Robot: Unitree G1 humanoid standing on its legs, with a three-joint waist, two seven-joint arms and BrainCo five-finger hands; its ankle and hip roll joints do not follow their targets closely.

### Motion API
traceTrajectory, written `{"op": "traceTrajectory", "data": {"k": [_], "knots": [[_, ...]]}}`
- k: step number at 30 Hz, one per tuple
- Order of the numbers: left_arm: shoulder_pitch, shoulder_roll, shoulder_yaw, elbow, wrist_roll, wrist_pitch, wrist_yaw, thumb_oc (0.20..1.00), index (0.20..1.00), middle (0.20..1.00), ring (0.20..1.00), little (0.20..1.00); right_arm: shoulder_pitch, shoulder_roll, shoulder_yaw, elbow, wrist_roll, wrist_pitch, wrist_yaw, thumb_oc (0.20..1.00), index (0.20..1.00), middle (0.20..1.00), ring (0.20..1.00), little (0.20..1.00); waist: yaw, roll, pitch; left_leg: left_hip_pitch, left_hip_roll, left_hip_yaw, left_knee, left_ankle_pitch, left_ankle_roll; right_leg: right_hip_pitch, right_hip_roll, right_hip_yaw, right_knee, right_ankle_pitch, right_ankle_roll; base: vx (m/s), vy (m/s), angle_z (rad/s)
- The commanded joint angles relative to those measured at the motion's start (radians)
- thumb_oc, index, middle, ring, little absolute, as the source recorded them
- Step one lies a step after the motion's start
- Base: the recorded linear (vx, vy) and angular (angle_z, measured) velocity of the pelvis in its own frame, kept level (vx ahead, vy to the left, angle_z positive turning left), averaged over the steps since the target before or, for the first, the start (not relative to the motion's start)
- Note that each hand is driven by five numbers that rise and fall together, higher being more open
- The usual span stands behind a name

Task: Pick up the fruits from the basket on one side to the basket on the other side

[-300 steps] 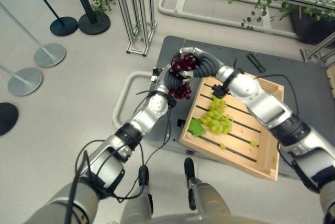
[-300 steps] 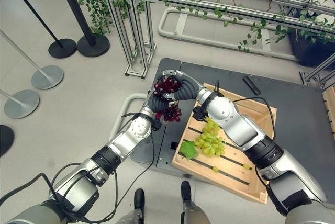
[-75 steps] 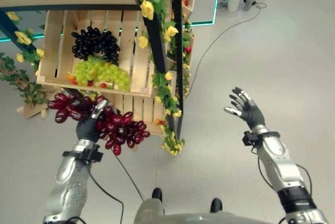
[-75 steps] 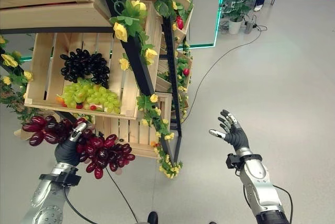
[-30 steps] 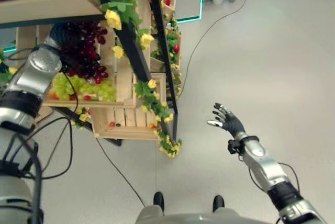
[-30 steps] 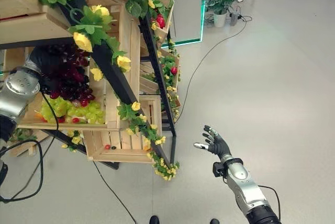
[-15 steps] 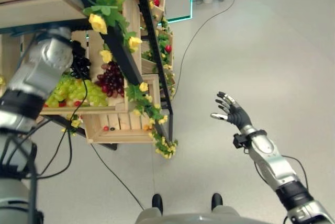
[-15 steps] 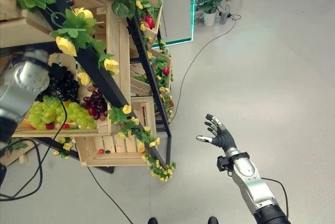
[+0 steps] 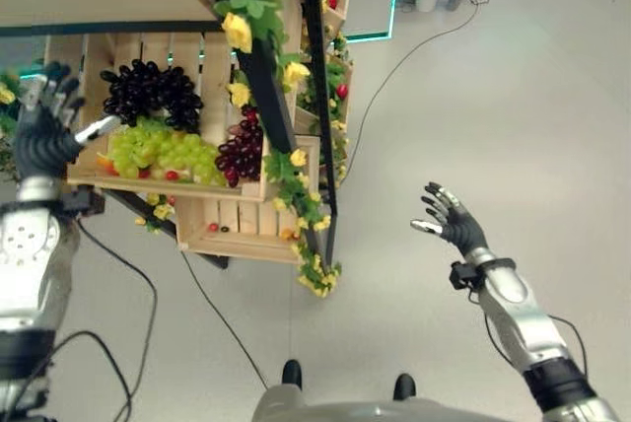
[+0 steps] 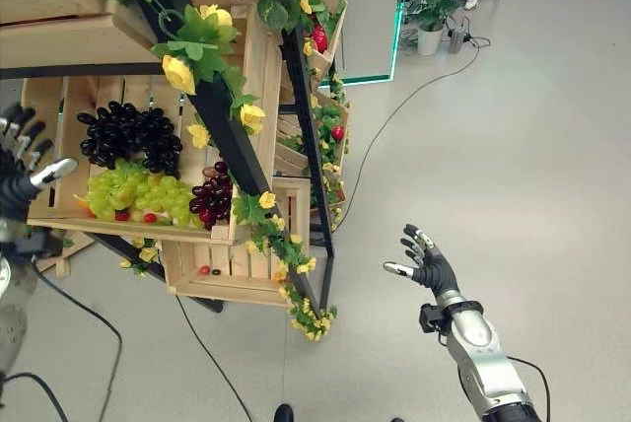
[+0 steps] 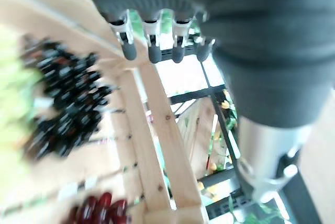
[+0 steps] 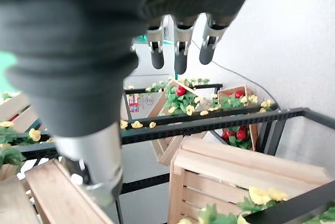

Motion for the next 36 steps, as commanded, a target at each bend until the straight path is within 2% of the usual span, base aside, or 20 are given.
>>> {"op": "traceTrajectory", "data": {"k": [1, 2, 4, 5, 8, 12, 19, 25, 26, 27, 29, 30, 33, 34, 36], "knots": [[0.012, -0.044, 0.049, -0.072, -0.057, -0.036, -0.071, 1.000, 1.000, 1.000, 1.000, 1.000, -0.026, -0.006, -0.045, -0.074, -0.023, -0.049, 0.013, 1.000, 1.000, 1.000, 1.000, 1.000, -0.015, -0.016, -0.036, -0.144, 0.030, -0.053, 0.144, -0.007, -0.085, 0.086, -0.012, -0.049, 0.119, -0.318, -0.005, 0.00, 0.000, 0.00], [0.015, -0.047, 0.051, -0.075, -0.057, -0.034, -0.072, 1.000, 1.000, 1.000, 1.000, 1.000, -0.026, -0.007, -0.045, -0.074, -0.023, -0.049, 0.013, 1.000, 1.000, 1.000, 1.000, 1.000, -0.016, -0.015, -0.036, -0.145, 0.030, -0.053, 0.145, -0.007, -0.085, 0.086, -0.012, -0.049, 0.119, -0.318, -0.005, 0.00, 0.000, 0.00], [0.053, -0.143, 0.046, -0.156, -0.049, -0.034, -0.094, 1.000, 1.000, 1.000, 1.000, 1.000, -0.021, 0.005, -0.054, -0.082, -0.031, -0.053, 0.018, 1.000, 1.000, 1.000, 1.000, 1.000, -0.010, -0.020, -0.032, -0.148, 0.028, -0.056, 0.150, -0.009, -0.085, 0.090, -0.010, -0.049, 0.117, -0.322, -0.010, 0.00, 0.000, 0.00], [0.056, -0.146, 0.047, -0.160, -0.048, -0.032, -0.094, 1.000, 1.000, 1.000, 1.000, 1.000, -0.020, 0.004, -0.054, -0.082, -0.031, -0.053, 0.018, 1.000, 1.000, 1.000, 1.000, 1.000, -0.010, -0.018, -0.033, -0.148, 0.028, -0.056, 0.150, -0.010, -0.085, 0.091, -0.010, -0.049, 0.117, -0.322, -0.011, 0.00, 0.000, 0.00], [0.107, -0.269, -0.012, -0.289, -0.054, -0.006, -0.162, 1.000, 1.000, 1.000, 1.000, 1.000, -0.013, 0.015, -0.068, -0.088, -0.036, -0.056, 0.021, 1.000, 1.000, 1.000, 1.000, 1.000, -0.008, -0.025, -0.024, -0.152, 0.029, -0.060, 0.160, -0.014, -0.082, 0.093, -0.008, -0.050, 0.121, -0.326, -0.018, 0.00, 0.000, 0.00], [0.116, -0.330, -0.081, -0.371, -0.055, 0.016, -0.201, 1.000, 1.000, 1.000, 1.000, 1.000, -0.007, 0.020, -0.079, -0.094, -0.037, -0.060, 0.016, 1.000, 1.000, 1.000, 1.000, 1.000, -0.009, -0.027, -0.019, -0.154, 0.028, -0.063, 0.167, -0.016, -0.081, 0.098, -0.006, -0.051, 0.122, -0.329, -0.024, -0.01, -0.007, 0.03], [0.097, -0.362, -0.241, -0.495, -0.033, 0.049, -0.258, 1.000, 1.000, 1.000, 1.000, 1.000, 0.010, 0.026, -0.087, -0.099, -0.036, -0.069, -0.007, 1.000, 1.000, 1.000, 1.000, 1.000, -0.027, -0.030, -0.004, -0.154, 0.036, -0.067, 0.163, -0.001, -0.090, 0.099, 0.010, -0.048, 0.117, -0.332, -0.035, -0.02, -0.009, 0.01], [0.029, -0.372, -0.365, -0.526, -0.086, 0.080, -0.275, 1.000, 1.000, 1.000, 1.000, 1.000, 0.035, 0.025, -0.105, -0.109, -0.035, -0.070, -0.034, 1.000, 1.000, 1.000, 1.000, 1.000, -0.056, -0.033, 0.015, -0.158, 0.032, -0.071, 0.166, 0.009, -0.092, 0.087, 0.009, -0.040, 0.116, -0.319, -0.033, -0.06, 0.012, 0.00], [0.010, -0.367, -0.405, -0.525, -0.089, 0.086, -0.274, 1.000, 1.000, 1.000, 1.000, 1.000, 0.032, 0.018, -0.106, -0.111, -0.042, -0.070, -0.045, 1.000, 1.000, 1.000, 1.000, 1.000, -0.066, -0.049, 0.027, -0.162, -0.018, -0.107, 0.241, -0.061, -0.075, 0.056, -0.012, -0.018, 0.134, -0.306, -0.031, -0.11, 0.039, -0.06], [0.008, -0.367, -0.406, -0.524, -0.089, 0.086, -0.274, 1.000, 1.000, 1.000, 1.000, 1.000, 0.031, 0.018, -0.107, -0.111, -0.042, -0.070, -0.046, 1.000, 1.000, 1.000, 1.000, 1.000, -0.066, -0.049, 0.025, -0.167, -0.020, -0.108, 0.240, -0.056, -0.073, 0.051, -0.013, -0.019, 0.134, -0.302, -0.030, -0.12, 0.053, -0.15], [-0.018, -0.356, -0.421, -0.531, -0.062, 0.085, -0.271, 1.000, 1.000, 1.000, 1.000, 1.000, 0.017, 0.013, -0.097, -0.111, -0.047, -0.066, -0.045, 1.000, 1.000, 1.000, 1.000, 1.000, -0.067, -0.064, 0.023, -0.134, -0.126, -0.182, 0.279, -0.165, -0.019, 0.003, -0.033, 0.020, 0.153, -0.281, -0.024, -0.10, 0.059, -0.43], [-0.030, -0.360, -0.431, -0.532, -0.055, 0.080, -0.268, 1.000, 1.000, 1.000, 1.000, 1.000, 0.006, 0.013, -0.088, -0.111, -0.047, -0.064, -0.043, 1.000, 1.000, 1.000, 1.000, 1.000, -0.068, -0.077, 0.020, -0.114, -0.215, -0.219, 0.329, -0.240, 0.028, -0.025, -0.041, 0.056, 0.165, -0.263, -0.022, -0.11, 0.077, -0.58], [-0.057, -0.370, -0.450, -0.512, -0.031, 0.071, -0.249, 1.000, 1.000, 1.000, 1.000, 1.000, -0.017, 0.019, -0.075, -0.100, -0.046, -0.059, -0.039, 1.000, 1.000, 1.000, 1.000, 1.000, -0.074, -0.084, 0.014, -0.094, -0.346, -0.291, 0.400, -0.320, 0.082, -0.095, -0.037, 0.154, 0.184, -0.224, -0.016, -0.07, 0.121, -1.20], [-0.047, -0.371, -0.441, -0.513, -0.032, 0.071, -0.248, 1.000, 1.000, 1.000, 1.000, 1.000, -0.025, 0.019, -0.080, -0.100, -0.042, -0.054, -0.038, 1.000, 1.000, 1.000, 1.000, 1.000, -0.083, -0.080, 0.011, -0.093, -0.338, -0.304, 0.414, -0.349, 0.089, -0.114, -0.030, 0.191, 0.188, -0.216, -0.013, -0.03, 0.180, -0.78], [-0.054, -0.373, -0.457, -0.506, -0.034, 0.072, -0.242, 1.000, 1.000, 1.000, 1.000, 1.000, -0.011, 0.020, -0.084, -0.101, -0.037, -0.053, -0.037, 1.000, 1.000, 1.000, 1.000, 1.000, -0.093, -0.071, 0.002, -0.081, -0.332, -0.341, 0.374, -0.338, 0.089, -0.139, -0.031, 0.224, 0.186, -0.195, 0.001, -0.06, 0.190, -0.96]]}}
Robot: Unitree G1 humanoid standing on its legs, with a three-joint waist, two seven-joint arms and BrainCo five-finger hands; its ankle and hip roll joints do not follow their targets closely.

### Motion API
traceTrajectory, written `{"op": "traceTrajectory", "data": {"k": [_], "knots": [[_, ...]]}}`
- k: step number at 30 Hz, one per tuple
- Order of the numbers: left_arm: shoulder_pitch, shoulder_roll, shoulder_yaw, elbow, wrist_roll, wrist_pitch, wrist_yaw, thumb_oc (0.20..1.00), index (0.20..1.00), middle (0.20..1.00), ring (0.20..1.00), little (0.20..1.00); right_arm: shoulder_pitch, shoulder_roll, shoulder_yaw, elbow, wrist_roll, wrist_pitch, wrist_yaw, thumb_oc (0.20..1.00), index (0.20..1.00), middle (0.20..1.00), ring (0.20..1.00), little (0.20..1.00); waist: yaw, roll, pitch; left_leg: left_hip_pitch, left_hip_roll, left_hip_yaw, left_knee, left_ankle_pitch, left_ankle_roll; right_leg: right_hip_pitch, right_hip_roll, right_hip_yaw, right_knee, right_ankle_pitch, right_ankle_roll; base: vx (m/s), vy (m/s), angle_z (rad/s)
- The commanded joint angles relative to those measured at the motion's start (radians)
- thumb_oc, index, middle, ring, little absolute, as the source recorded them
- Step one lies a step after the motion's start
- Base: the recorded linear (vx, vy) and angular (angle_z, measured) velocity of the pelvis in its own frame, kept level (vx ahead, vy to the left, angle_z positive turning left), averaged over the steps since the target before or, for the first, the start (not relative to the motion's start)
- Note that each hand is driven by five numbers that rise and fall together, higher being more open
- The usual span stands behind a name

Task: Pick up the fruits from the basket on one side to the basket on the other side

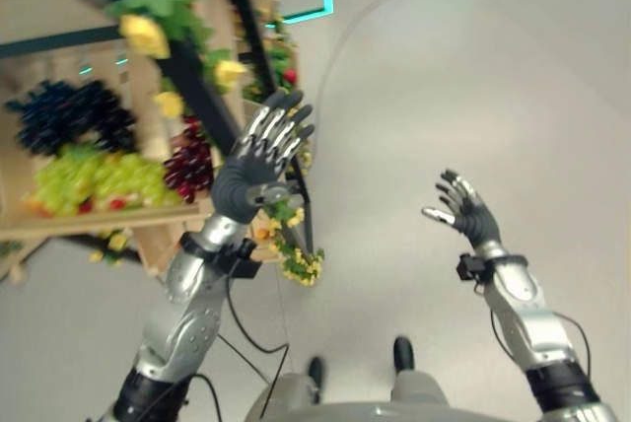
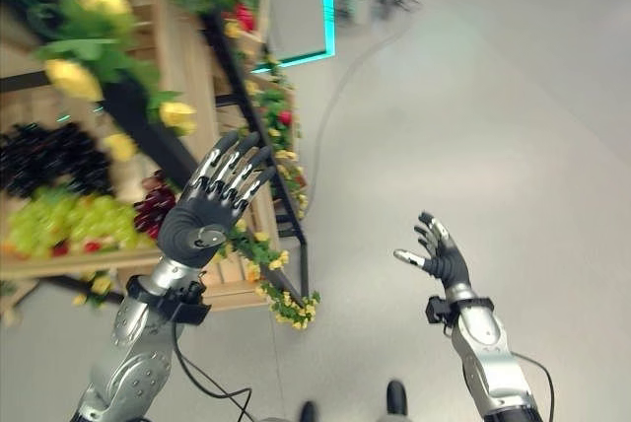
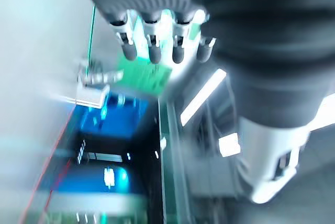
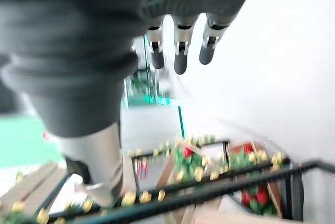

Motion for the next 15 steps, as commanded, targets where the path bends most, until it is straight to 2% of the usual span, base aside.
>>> {"op": "traceTrajectory", "data": {"k": [1, 4, 5, 6, 7, 8, 9, 10, 11, 12, 14, 15], "knots": [[0.028, -0.008, 0.011, -0.015, 0.010, -0.041, 0.009, 1.000, 1.000, 1.000, 1.000, 1.000, -0.012, -0.036, -0.039, -0.023, -0.016, -0.046, 0.005, 1.000, 1.000, 1.000, 1.000, 1.000, -0.001, 0.022, -0.087, -0.071, 0.000, -0.041, 0.166, -0.185, -0.090, 0.044, 0.054, -0.034, 0.028, -0.191, -0.046, -0.06, 0.158, -0.83], [-0.013, 0.006, -0.030, 0.022, 0.032, -0.027, 0.017, 1.000, 1.000, 1.000, 1.000, 1.000, 0.018, -0.014, -0.070, -0.038, -0.007, -0.044, -0.004, 1.000, 1.000, 1.000, 1.000, 1.000, -0.051, 0.008, -0.095, -0.057, 0.042, 0.010, 0.090, -0.152, -0.073, -0.004, 0.048, -0.013, 0.039, -0.168, -0.013, -0.13, 0.210, -0.23], [-0.015, 0.007, -0.032, 0.025, 0.032, -0.028, 0.017, 1.000, 1.000, 1.000, 1.000, 1.000, 0.019, -0.012, -0.071, -0.040, -0.007, -0.043, -0.004, 1.000, 1.000, 1.000, 1.000, 1.000, -0.046, 0.006, -0.098, -0.056, 0.043, 0.014, 0.083, -0.148, -0.073, -0.009, 0.048, -0.008, 0.041, -0.167, -0.013, -0.14, 0.162, -0.28], [-0.039, 0.027, -0.049, 0.052, 0.064, -0.024, 0.030, 1.000, 1.000, 1.000, 1.000, 1.000, 0.032, 0.007, -0.086, -0.044, -0.008, -0.048, -0.019, 1.000, 1.000, 1.000, 1.000, 1.000, -0.076, -0.003, -0.096, -0.051, 0.066, 0.047, 0.015, -0.115, -0.064, -0.045, 0.056, 0.009, 0.053, -0.149, 0.007, -0.10, 0.107, -0.49], [-0.042, 0.027, -0.051, 0.055, 0.064, -0.026, 0.030, 1.000, 1.000, 1.000, 1.000, 1.000, 0.033, 0.009, -0.088, -0.046, -0.008, -0.047, -0.019, 1.000, 1.000, 1.000, 1.000, 1.000, -0.069, -0.005, -0.098, -0.049, 0.067, 0.053, 0.005, -0.110, -0.064, -0.051, 0.055, 0.016, 0.055, -0.149, 0.007, -0.22, 0.206, -0.48], [-0.062, 0.036, -0.059, 0.082, 0.078, -0.028, 0.057, 1.000, 1.000, 1.000, 1.000, 1.000, 0.045, 0.024, -0.100, -0.050, -0.011, -0.052, -0.031, 1.000, 1.000, 1.000, 1.000, 1.000, -0.100, -0.019, -0.081, -0.050, 0.084, 0.092, -0.025, -0.087, -0.057, -0.097, 0.064, 0.034, 0.084, -0.117, 0.035, -0.16, 0.130, -0.64], [-0.069, 0.039, -0.054, 0.094, 0.089, -0.035, 0.069, 1.000, 1.000, 1.000, 1.000, 1.000, 0.053, 0.033, -0.106, -0.061, -0.019, -0.052, -0.030, 1.000, 1.000, 1.000, 1.000, 1.000, -0.098, -0.020, -0.072, -0.050, 0.105, 0.136, -0.027, -0.088, -0.060, -0.117, 0.052, 0.008, 0.095, -0.109, 0.054, -0.23, 0.120, -0.61], [-0.068, 0.045, -0.040, 0.112, 0.103, -0.040, 0.082, 1.000, 1.000, 1.000, 1.000, 1.000, 0.056, 0.040, -0.106, -0.066, -0.034, -0.054, -0.032, 1.000, 1.000, 1.000, 1.000, 1.000, -0.085, -0.020, -0.063, -0.056, 0.134, 0.180, -0.021, -0.086, -0.067, -0.127, 0.025, -0.078, 0.101, -0.113, 0.061, -0.12, 0.025, -0.89], [-0.069, 0.045, -0.041, 0.113, 0.103, -0.041, 0.082, 1.000, 1.000, 1.000, 1.000, 1.000, 0.056, 0.041, -0.107, -0.067, -0.035, -0.053, -0.032, 1.000, 1.000, 1.000, 1.000, 1.000, -0.085, -0.023, -0.065, -0.060, 0.132, 0.181, -0.023, -0.080, -0.067, -0.131, 0.023, -0.077, 0.098, -0.108, 0.062, -0.17, 0.058, -1.54], [-0.053, 0.052, -0.017, 0.143, 0.118, -0.039, 0.095, 1.000, 1.000, 1.000, 1.000, 1.000, 0.070, 0.053, -0.107, -0.068, -0.057, -0.057, -0.042, 1.000, 1.000, 1.000, 1.000, 1.000, -0.073, -0.019, -0.056, -0.068, 0.177, 0.254, -0.014, -0.066, -0.077, -0.119, -0.014, -0.217, 0.119, -0.134, 0.047, -0.12, 0.087, -1.58], [-0.049, 0.038, -0.009, 0.175, 0.121, -0.033, 0.101, 1.000, 1.000, 1.000, 1.000, 1.000, 0.102, 0.056, -0.131, -0.078, -0.058, -0.063, -0.046, 1.000, 1.000, 1.000, 1.000, 1.000, -0.082, -0.024, -0.058, -0.060, 0.202, 0.290, -0.015, -0.068, -0.074, -0.096, -0.001, -0.192, 0.140, -0.149, 0.037, -0.08, 0.066, -1.37], [-0.050, 0.038, -0.010, 0.176, 0.121, -0.034, 0.101, 1.000, 1.000, 1.000, 1.000, 1.000, 0.103, 0.057, -0.132, -0.080, -0.058, -0.062, -0.046, 1.000, 1.000, 1.000, 1.000, 1.000, -0.079, -0.026, -0.059, -0.062, 0.200, 0.293, -0.018, -0.062, -0.073, -0.099, -0.002, -0.189, 0.137, -0.143, 0.037, -0.06, 0.008, -1.11]]}}
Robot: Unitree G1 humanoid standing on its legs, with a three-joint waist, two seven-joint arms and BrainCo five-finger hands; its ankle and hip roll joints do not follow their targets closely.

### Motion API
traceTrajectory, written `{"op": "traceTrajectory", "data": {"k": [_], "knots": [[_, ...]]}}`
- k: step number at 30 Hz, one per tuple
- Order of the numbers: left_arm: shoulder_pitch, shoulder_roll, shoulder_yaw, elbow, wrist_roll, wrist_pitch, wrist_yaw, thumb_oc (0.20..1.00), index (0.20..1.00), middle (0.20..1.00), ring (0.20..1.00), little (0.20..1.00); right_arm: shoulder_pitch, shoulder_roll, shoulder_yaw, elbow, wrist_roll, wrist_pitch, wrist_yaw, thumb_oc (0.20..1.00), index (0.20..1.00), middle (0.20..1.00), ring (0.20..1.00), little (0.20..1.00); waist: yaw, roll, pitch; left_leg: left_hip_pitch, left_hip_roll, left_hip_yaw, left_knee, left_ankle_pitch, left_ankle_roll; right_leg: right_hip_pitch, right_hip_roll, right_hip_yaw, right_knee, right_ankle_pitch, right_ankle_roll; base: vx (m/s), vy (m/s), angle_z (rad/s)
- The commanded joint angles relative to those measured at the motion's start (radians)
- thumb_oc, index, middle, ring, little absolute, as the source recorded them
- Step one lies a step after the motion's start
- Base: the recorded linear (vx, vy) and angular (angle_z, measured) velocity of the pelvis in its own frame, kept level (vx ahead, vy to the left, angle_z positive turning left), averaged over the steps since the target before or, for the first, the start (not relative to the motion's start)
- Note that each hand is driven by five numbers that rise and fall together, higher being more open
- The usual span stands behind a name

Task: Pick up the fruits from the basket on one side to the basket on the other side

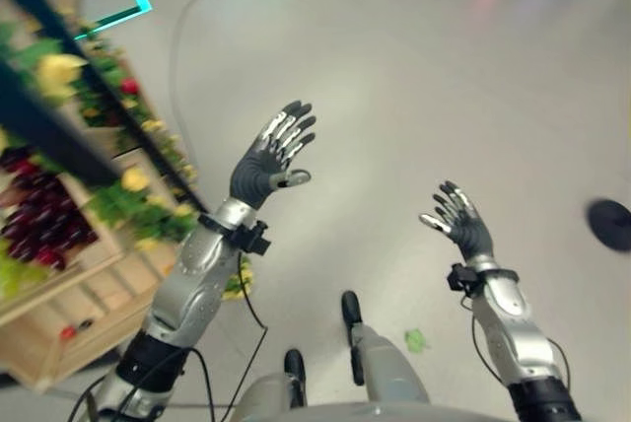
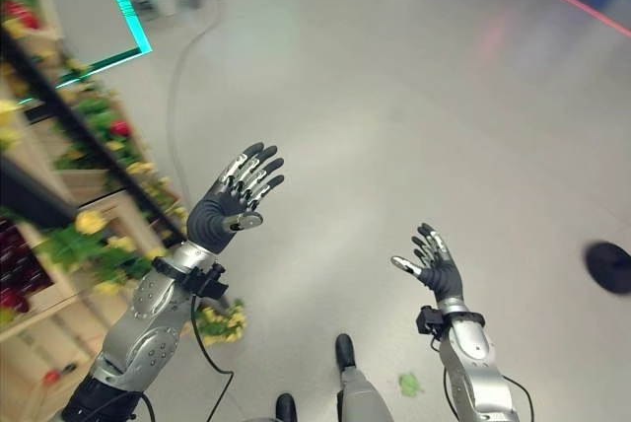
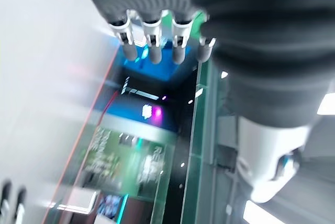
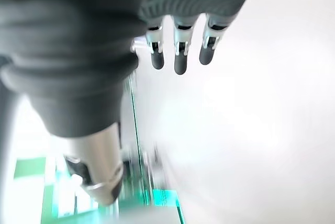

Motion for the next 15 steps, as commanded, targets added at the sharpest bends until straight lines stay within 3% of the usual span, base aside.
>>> {"op": "traceTrajectory", "data": {"k": [1, 2, 3, 6, 8, 9, 10, 11, 12, 13, 14, 15], "knots": [[-0.005, -0.010, 0.032, -0.056, 0.049, -0.039, 0.015, 1.000, 1.000, 1.000, 1.000, 1.000, 0.018, -0.038, -0.058, -0.090, -0.025, -0.062, -0.015, 1.000, 1.000, 1.000, 1.000, 1.000, 0.002, 0.015, -0.021, 0.042, 0.055, -0.127, -0.035, -0.041, -0.127, 0.094, -0.046, 0.049, 0.008, -0.176, 0.063, -0.10, -0.036, -1.15], [0.003, -0.016, 0.040, -0.036, 0.057, -0.036, 0.029, 1.000, 1.000, 1.000, 1.000, 1.000, 0.026, -0.041, -0.071, -0.093, -0.026, -0.063, -0.017, 1.000, 1.000, 1.000, 1.000, 1.000, 0.008, 0.018, -0.028, 0.036, 0.084, -0.073, -0.004, -0.062, -0.131, 0.121, -0.080, 0.013, 0.007, -0.180, 0.055, -0.14, -0.065, -1.36], [0.011, -0.018, 0.056, -0.027, 0.063, -0.036, 0.043, 1.000, 1.000, 1.000, 1.000, 1.000, 0.022, -0.036, -0.069, -0.101, -0.034, -0.070, -0.025, 1.000, 1.000, 1.000, 1.000, 1.000, 0.023, 0.021, -0.033, 0.032, 0.115, -0.018, 0.020, -0.068, -0.135, 0.138, -0.135, -0.087, 0.013, -0.174, 0.051, -0.13, -0.056, -1.32], [0.051, -0.013, 0.102, -0.007, 0.076, -0.028, 0.063, 1.000, 1.000, 1.000, 1.000, 1.000, -0.001, -0.042, -0.040, -0.095, -0.055, -0.068, -0.030, 1.000, 1.000, 1.000, 1.000, 1.000, 0.077, 0.029, -0.043, 0.069, 0.190, 0.135, 0.069, -0.108, -0.135, 0.185, -0.236, -0.383, 0.080, -0.174, 0.047, -0.03, -0.026, -2.07], [0.080, -0.010, 0.139, -0.003, 0.101, -0.022, 0.073, 1.000, 1.000, 1.000, 1.000, 1.000, -0.013, -0.056, -0.019, -0.086, -0.068, -0.060, -0.023, 1.000, 1.000, 1.000, 1.000, 1.000, 0.111, 0.018, -0.050, 0.093, 0.203, 0.229, 0.110, -0.128, -0.123, 0.226, -0.249, -0.538, 0.137, -0.191, 0.042, -0.06, -0.114, -2.80], [0.098, -0.025, 0.138, -0.010, 0.089, -0.017, 0.068, 1.000, 1.000, 1.000, 1.000, 1.000, -0.014, -0.046, -0.019, -0.078, -0.070, -0.056, -0.032, 1.000, 1.000, 1.000, 1.000, 1.000, 0.090, 0.015, -0.046, 0.109, 0.220, 0.261, 0.123, -0.141, -0.133, 0.212, -0.278, -0.525, 0.077, -0.157, 0.055, -0.01, -0.171, -2.34], [0.101, -0.025, 0.141, -0.012, 0.088, -0.016, 0.067, 1.000, 1.000, 1.000, 1.000, 1.000, -0.014, -0.047, -0.016, -0.078, -0.071, -0.055, -0.033, 1.000, 1.000, 1.000, 1.000, 1.000, 0.094, 0.015, -0.047, 0.112, 0.220, 0.268, 0.121, -0.140, -0.133, 0.212, -0.274, -0.519, 0.066, -0.148, 0.056, 0.19, -0.290, -2.37], [0.127, -0.044, 0.163, 0.009, 0.078, -0.018, 0.076, 1.000, 1.000, 1.000, 1.000, 1.000, 0.004, -0.048, -0.010, -0.090, -0.066, -0.047, -0.017, 1.000, 1.000, 1.000, 1.000, 1.000, 0.086, 0.006, -0.054, 0.128, 0.251, 0.292, 0.197, -0.148, -0.145, 0.203, -0.229, -0.463, 0.085, -0.167, 0.044, 0.18, -0.160, -1.47], [0.127, -0.045, 0.164, 0.010, 0.079, -0.019, 0.076, 1.000, 1.000, 1.000, 1.000, 1.000, 0.006, -0.049, -0.009, -0.091, -0.066, -0.046, -0.016, 1.000, 1.000, 1.000, 1.000, 1.000, 0.091, 0.008, -0.054, 0.129, 0.257, 0.297, 0.202, -0.151, -0.148, 0.200, -0.225, -0.456, 0.087, -0.169, 0.043, 0.34, -0.343, -1.64], [0.134, -0.064, 0.173, 0.011, 0.066, -0.017, 0.071, 1.000, 1.000, 1.000, 1.000, 1.000, 0.017, -0.066, -0.023, -0.101, -0.045, -0.045, -0.008, 1.000, 1.000, 1.000, 1.000, 1.000, 0.071, 0.014, -0.064, 0.142, 0.279, 0.288, 0.296, -0.133, -0.169, 0.199, -0.173, -0.404, 0.074, -0.213, 0.026, 0.16, -0.193, -1.40], [0.136, -0.066, 0.174, 0.011, 0.065, -0.017, 0.070, 1.000, 1.000, 1.000, 1.000, 1.000, 0.019, -0.067, -0.023, -0.103, -0.043, -0.044, -0.007, 1.000, 1.000, 1.000, 1.000, 1.000, 0.074, 0.018, -0.064, 0.140, 0.287, 0.290, 0.303, -0.134, -0.174, 0.199, -0.166, -0.401, 0.073, -0.216, 0.022, 0.23, -0.301, -1.39], [0.146, -0.072, 0.174, 0.012, 0.063, -0.015, 0.067, 1.000, 1.000, 1.000, 1.000, 1.000, 0.023, -0.077, -0.022, -0.104, -0.033, -0.044, -0.001, 1.000, 1.000, 1.000, 1.000, 1.000, 0.075, 0.027, -0.063, 0.131, 0.299, 0.271, 0.379, -0.093, -0.208, 0.212, -0.131, -0.381, 0.052, -0.244, 0.002, 0.24, -0.344, -1.22]]}}
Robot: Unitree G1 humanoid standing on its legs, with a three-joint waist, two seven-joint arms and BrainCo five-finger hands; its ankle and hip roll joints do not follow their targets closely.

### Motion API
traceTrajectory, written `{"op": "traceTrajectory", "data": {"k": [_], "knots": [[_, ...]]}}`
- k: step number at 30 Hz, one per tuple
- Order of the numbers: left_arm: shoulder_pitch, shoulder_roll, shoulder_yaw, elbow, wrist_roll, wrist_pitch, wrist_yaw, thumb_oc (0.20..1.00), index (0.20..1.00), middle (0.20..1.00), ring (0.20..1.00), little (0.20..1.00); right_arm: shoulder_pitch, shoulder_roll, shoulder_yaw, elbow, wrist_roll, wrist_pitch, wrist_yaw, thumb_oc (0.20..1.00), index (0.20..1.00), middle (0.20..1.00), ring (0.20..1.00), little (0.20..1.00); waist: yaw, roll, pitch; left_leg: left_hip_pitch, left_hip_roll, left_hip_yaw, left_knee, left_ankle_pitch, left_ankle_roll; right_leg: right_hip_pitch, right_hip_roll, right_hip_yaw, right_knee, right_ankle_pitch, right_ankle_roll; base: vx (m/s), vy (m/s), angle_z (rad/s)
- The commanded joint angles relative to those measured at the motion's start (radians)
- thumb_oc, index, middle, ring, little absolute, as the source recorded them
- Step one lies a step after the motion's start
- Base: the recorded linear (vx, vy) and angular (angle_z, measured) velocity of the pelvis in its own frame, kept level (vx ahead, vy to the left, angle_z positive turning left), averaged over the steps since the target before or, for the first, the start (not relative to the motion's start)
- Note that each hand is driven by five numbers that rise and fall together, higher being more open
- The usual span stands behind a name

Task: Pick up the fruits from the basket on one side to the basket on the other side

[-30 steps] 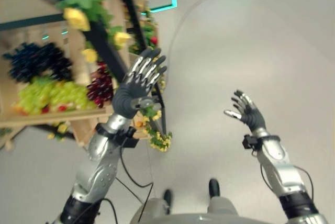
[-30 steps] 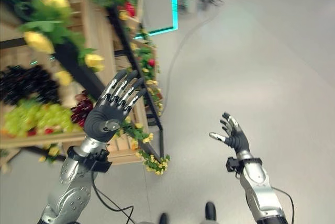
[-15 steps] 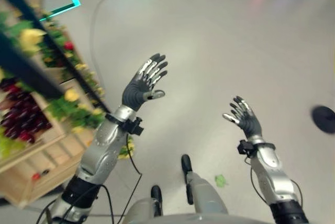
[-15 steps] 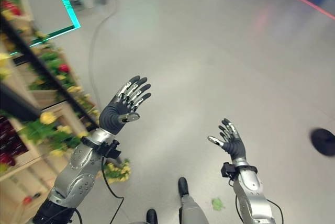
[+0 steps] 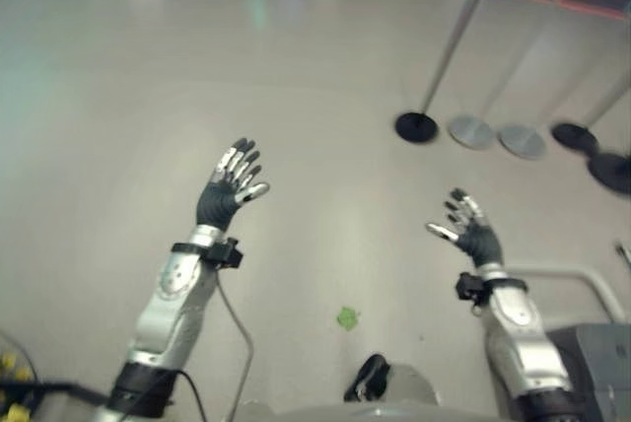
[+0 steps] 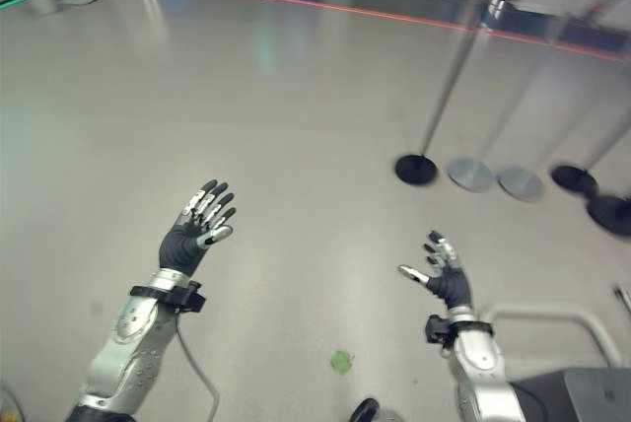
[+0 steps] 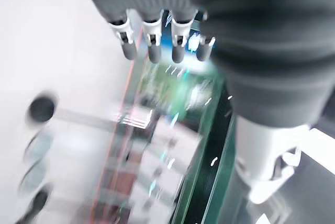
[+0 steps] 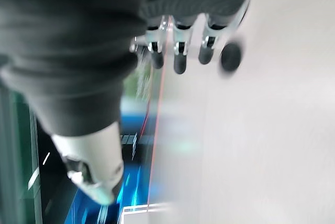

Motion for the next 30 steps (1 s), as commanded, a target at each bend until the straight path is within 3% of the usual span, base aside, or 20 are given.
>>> {"op": "traceTrajectory", "data": {"k": [1, 2, 3, 4, 5, 6, 7, 9, 10, 11, 12, 15, 16, 19, 21, 23, 24, 25, 26, 30], "knots": [[-0.006, 0.005, 0.035, -0.086, 0.004, -0.040, -0.010, 1.000, 1.000, 1.000, 1.000, 1.000, -0.040, -0.029, -0.046, -0.090, 0.035, -0.043, 0.017, 1.000, 1.000, 1.000, 1.000, 1.000, 0.011, -0.011, 0.041, -0.101, -0.043, -0.161, 0.427, 0.149, -0.002, 0.218, 0.057, 0.162, -0.308, -0.028, 0.130, 0.23, -0.352, -1.21], [-0.005, 0.005, 0.036, -0.087, 0.004, -0.040, -0.010, 1.000, 1.000, 1.000, 1.000, 1.000, -0.040, -0.030, -0.045, -0.090, 0.036, -0.043, 0.018, 1.000, 1.000, 1.000, 1.000, 1.000, 0.011, -0.006, 0.044, -0.106, -0.033, -0.167, 0.437, 0.151, -0.010, 0.221, 0.067, 0.162, -0.312, -0.031, 0.124, 0.17, -0.300, -1.37], [0.009, -0.002, 0.047, -0.090, 0.004, -0.042, -0.002, 1.000, 1.000, 1.000, 1.000, 1.000, -0.046, -0.041, -0.041, -0.090, 0.044, -0.043, 0.021, 1.000, 1.000, 1.000, 1.000, 1.000, 0.022, -0.024, 0.058, -0.139, -0.072, -0.225, 0.506, 0.198, 0.000, 0.235, 0.083, 0.186, -0.357, -0.021, 0.101, 0.07, -0.117, -1.49], [0.033, -0.022, 0.045, -0.095, 0.013, -0.049, 0.011, 1.000, 1.000, 1.000, 1.000, 1.000, -0.059, -0.054, -0.021, -0.085, 0.040, -0.047, 0.020, 1.000, 1.000, 1.000, 1.000, 1.000, 0.072, -0.046, 0.103, -0.249, -0.264, -0.404, 0.538, 0.131, 0.013, 0.271, 0.110, 0.276, -0.401, -0.011, 0.095, 0.08, -0.093, -1.49], [0.032, -0.021, 0.044, -0.095, 0.013, -0.049, 0.011, 1.000, 1.000, 1.000, 1.000, 1.000, -0.060, -0.054, -0.022, -0.084, 0.040, -0.048, 0.020, 1.000, 1.000, 1.000, 1.000, 1.000, 0.070, -0.054, 0.102, -0.250, -0.273, -0.403, 0.530, 0.138, 0.016, 0.269, 0.101, 0.275, -0.403, -0.008, 0.097, 0.19, -0.088, -2.10], [0.054, -0.038, 0.044, -0.103, 0.015, -0.047, 0.012, 1.000, 1.000, 1.000, 1.000, 1.000, -0.082, -0.059, -0.001, -0.071, 0.023, -0.044, 0.015, 1.000, 1.000, 1.000, 1.000, 1.000, 0.102, -0.034, 0.122, -0.250, -0.357, -0.533, 0.333, 0.119, 0.059, 0.289, 0.150, 0.383, -0.403, 0.005, 0.116, 0.19, -0.025, -1.91], [0.055, -0.042, 0.044, -0.095, 0.009, -0.054, 0.015, 1.000, 1.000, 1.000, 1.000, 1.000, -0.083, -0.058, 0.004, -0.062, 0.023, -0.048, 0.018, 1.000, 1.000, 1.000, 1.000, 1.000, 0.105, -0.038, 0.122, -0.272, -0.331, -0.570, 0.313, 0.150, 0.059, 0.291, 0.147, 0.409, -0.412, 0.005, 0.121, 0.27, -0.005, -2.21], [0.055, -0.048, 0.041, -0.090, 0.000, -0.063, 0.018, 1.000, 1.000, 1.000, 1.000, 1.000, -0.085, -0.064, -0.001, -0.057, 0.022, -0.051, 0.016, 1.000, 1.000, 1.000, 1.000, 1.000, 0.119, -0.035, 0.116, -0.318, -0.313, -0.608, 0.249, 0.137, 0.052, 0.289, 0.152, 0.443, -0.415, -0.009, 0.127, 0.24, 0.039, -1.36], [0.056, -0.050, 0.039, -0.084, 0.021, -0.066, 0.018, 1.000, 1.000, 1.000, 1.000, 1.000, -0.086, -0.062, -0.003, -0.044, 0.024, -0.056, 0.012, 1.000, 1.000, 1.000, 1.000, 1.000, 0.140, -0.016, 0.111, -0.335, -0.432, -0.713, 0.084, 0.118, 0.074, 0.306, 0.202, 0.526, -0.411, -0.024, 0.125, 0.26, 0.000, -0.81], [0.055, -0.051, 0.039, -0.083, 0.022, -0.066, 0.018, 1.000, 1.000, 1.000, 1.000, 1.000, -0.086, -0.062, -0.004, -0.043, 0.024, -0.056, 0.012, 1.000, 1.000, 1.000, 1.000, 1.000, 0.141, -0.019, 0.111, -0.331, -0.434, -0.712, 0.071, 0.128, 0.074, 0.306, 0.198, 0.527, -0.413, -0.020, 0.126, 0.38, 0.038, -0.94], [0.053, -0.053, 0.037, -0.071, 0.043, -0.066, 0.026, 1.000, 1.000, 1.000, 1.000, 1.000, -0.088, -0.069, 0.007, -0.042, 0.015, -0.057, 0.023, 1.000, 1.000, 1.000, 1.000, 1.000, 0.138, 0.000, 0.107, -0.299, -0.429, -0.762, -0.065, 0.186, 0.068, 0.308, 0.245, 0.590, -0.398, -0.033, 0.122, 0.11, 0.030, -0.86], [0.042, -0.055, 0.028, -0.058, 0.054, -0.075, 0.034, 1.000, 1.000, 1.000, 1.000, 1.000, -0.080, -0.064, 0.003, -0.046, 0.022, -0.052, 0.027, 1.000, 1.000, 1.000, 1.000, 1.000, 0.131, 0.001, 0.107, -0.255, -0.400, -0.788, -0.106, 0.186, 0.063, 0.293, 0.249, 0.602, -0.324, -0.063, 0.121, 0.22, 0.119, -1.24], [0.025, -0.053, 0.007, -0.045, 0.082, -0.065, 0.019, 1.000, 1.000, 1.000, 1.000, 1.000, -0.059, -0.055, -0.018, -0.040, 0.021, -0.049, 0.029, 1.000, 1.000, 1.000, 1.000, 1.000, 0.104, -0.002, 0.093, -0.209, -0.374, -0.753, -0.206, 0.225, 0.071, 0.282, 0.249, 0.578, -0.296, -0.049, 0.138, 0.13, 0.035, -0.75], [0.003, -0.023, 0.006, -0.029, 0.106, -0.073, 0.037, 1.000, 1.000, 1.000, 1.000, 1.000, -0.065, -0.042, -0.022, -0.051, 0.028, -0.044, 0.036, 1.000, 1.000, 1.000, 1.000, 1.000, 0.072, -0.014, 0.100, -0.180, -0.318, -0.697, -0.253, 0.235, 0.077, 0.165, 0.241, 0.532, -0.145, -0.041, 0.180, 0.01, 0.029, -0.44], [-0.006, -0.016, 0.007, -0.023, 0.108, -0.076, 0.047, 1.000, 1.000, 1.000, 1.000, 1.000, -0.072, -0.036, -0.021, -0.056, 0.028, -0.043, 0.034, 1.000, 1.000, 1.000, 1.000, 1.000, 0.073, -0.019, 0.094, -0.183, -0.304, -0.671, -0.257, 0.233, 0.079, 0.144, 0.208, 0.502, -0.118, -0.047, 0.192, 0.00, -0.012, -0.54], [-0.026, -0.004, 0.004, -0.009, 0.097, -0.071, 0.058, 1.000, 1.000, 1.000, 1.000, 1.000, -0.081, -0.022, -0.025, -0.041, 0.032, -0.044, 0.018, 1.000, 1.000, 1.000, 1.000, 1.000, 0.078, -0.010, 0.082, -0.186, -0.240, -0.633, -0.281, 0.235, 0.065, 0.177, 0.083, 0.447, -0.194, -0.018, 0.193, 0.01, -0.161, -0.76], [-0.026, -0.004, 0.004, -0.008, 0.096, -0.072, 0.058, 1.000, 1.000, 1.000, 1.000, 1.000, -0.081, -0.022, -0.025, -0.041, 0.032, -0.044, 0.018, 1.000, 1.000, 1.000, 1.000, 1.000, 0.081, -0.010, 0.082, -0.183, -0.239, -0.630, -0.284, 0.235, 0.065, 0.180, 0.085, 0.449, -0.198, -0.016, 0.193, 0.00, -0.184, -0.60], [-0.028, -0.006, 0.003, -0.004, 0.093, -0.071, 0.064, 1.000, 1.000, 1.000, 1.000, 1.000, -0.076, -0.020, -0.036, -0.040, 0.029, -0.042, 0.011, 1.000, 1.000, 1.000, 1.000, 1.000, 0.080, -0.008, 0.082, -0.186, -0.224, -0.616, -0.284, 0.233, 0.059, 0.184, 0.042, 0.448, -0.227, 0.012, 0.205, 0.01, -0.234, -0.40], [-0.031, -0.002, 0.007, 0.005, 0.091, -0.070, 0.070, 1.000, 1.000, 1.000, 1.000, 1.000, -0.074, -0.013, -0.049, -0.042, 0.021, -0.040, 0.002, 1.000, 1.000, 1.000, 1.000, 1.000, 0.076, -0.004, 0.074, -0.185, -0.190, -0.595, -0.286, 0.223, 0.042, 0.191, -0.047, 0.445, -0.304, 0.087, 0.233, 0.00, -0.233, -0.37], [-0.027, 0.001, 0.022, 0.020, 0.097, -0.077, 0.082, 1.000, 1.000, 1.000, 1.000, 1.000, -0.074, -0.012, -0.061, -0.051, 0.000, -0.035, -0.005, 1.000, 1.000, 1.000, 1.000, 1.000, 0.064, -0.011, 0.068, -0.176, -0.161, -0.561, -0.269, 0.203, 0.013, 0.198, -0.113, 0.449, -0.384, 0.171, 0.271, 0.03, -0.255, -0.55]]}}
